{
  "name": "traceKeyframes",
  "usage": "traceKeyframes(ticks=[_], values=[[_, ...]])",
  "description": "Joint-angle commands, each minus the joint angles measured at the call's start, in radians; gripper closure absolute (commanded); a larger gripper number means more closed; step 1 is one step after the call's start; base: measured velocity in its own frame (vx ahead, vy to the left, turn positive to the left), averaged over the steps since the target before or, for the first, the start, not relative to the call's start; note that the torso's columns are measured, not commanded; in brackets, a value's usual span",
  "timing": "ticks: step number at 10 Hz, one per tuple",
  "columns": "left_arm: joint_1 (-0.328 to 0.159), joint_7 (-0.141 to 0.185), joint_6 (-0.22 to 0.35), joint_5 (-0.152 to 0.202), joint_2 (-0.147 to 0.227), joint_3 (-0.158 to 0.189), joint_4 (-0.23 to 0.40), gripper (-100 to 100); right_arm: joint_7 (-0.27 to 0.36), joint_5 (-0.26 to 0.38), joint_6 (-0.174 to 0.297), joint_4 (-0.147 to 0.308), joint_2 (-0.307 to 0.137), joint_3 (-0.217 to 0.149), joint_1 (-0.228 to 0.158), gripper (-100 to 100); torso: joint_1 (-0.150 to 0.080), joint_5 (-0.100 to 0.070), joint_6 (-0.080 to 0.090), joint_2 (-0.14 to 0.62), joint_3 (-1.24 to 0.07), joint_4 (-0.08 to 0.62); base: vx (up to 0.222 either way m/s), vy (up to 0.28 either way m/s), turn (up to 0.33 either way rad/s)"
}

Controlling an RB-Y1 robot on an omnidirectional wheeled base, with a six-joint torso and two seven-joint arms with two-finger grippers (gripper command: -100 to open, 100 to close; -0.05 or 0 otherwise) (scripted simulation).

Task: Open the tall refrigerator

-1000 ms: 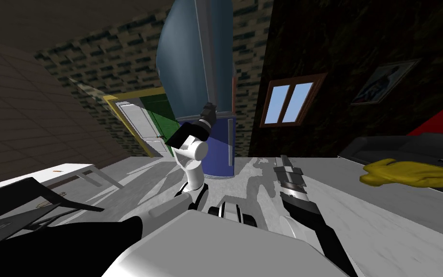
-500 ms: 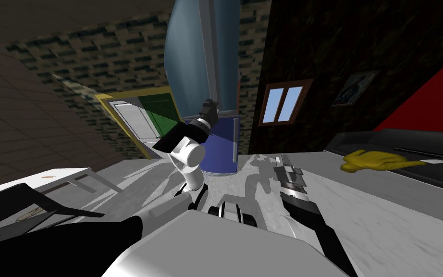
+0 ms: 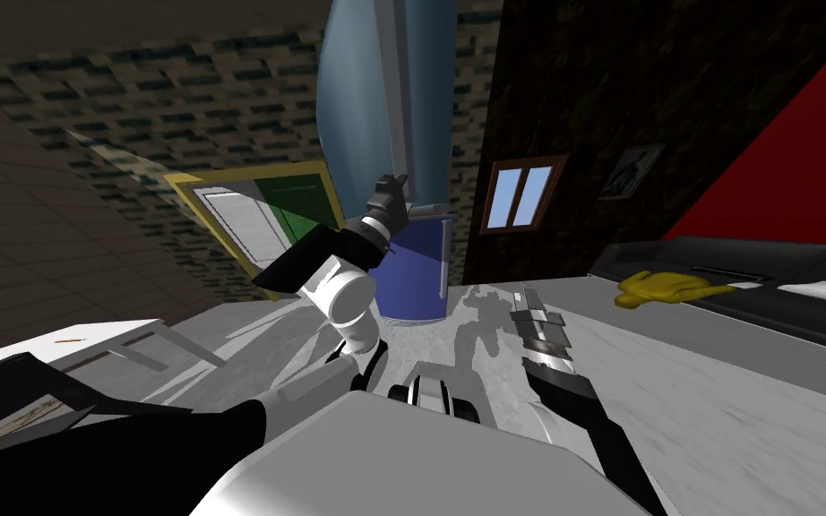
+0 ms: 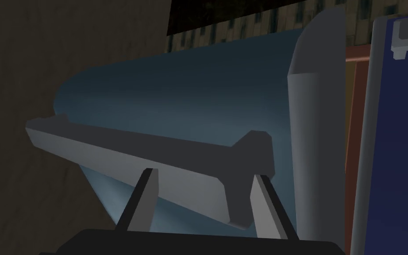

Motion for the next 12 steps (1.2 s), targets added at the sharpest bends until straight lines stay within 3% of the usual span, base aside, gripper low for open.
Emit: traceKeyframes(ticks=[1, 3, 12], values=[[-0.001, 0.005, 0.008, 0.013, 0.004, -0.001, -0.008, 100, 0.0, 0.0, 0.0, 0.0, 0.0, 0.0, 0.0, 0, -0.001, 0.001, -0.001, 0.0, 0.0, 0.001, -0.057, 0.06, -0.031], [0.0, 0.02, 0.004, 0.041, 0.003, -0.016, -0.009, 100, 0.0, 0.0, 0.0, 0.0, 0.0, 0.0, 0.0, 0, -0.009, -0.005, 0.003, -0.002, -0.001, -0.002, -0.114, 0.184, -0.133], [-0.008, 0.048, -0.019, 0.09, 0.001, -0.037, -0.014, 100, 0.0, 0.0, 0.0, 0.0, 0.0, 0.0, 0.0, 0, 0.0, 0.0, 0.001, -0.006, -0.005, -0.003, -0.079, 0.203, -0.073]])
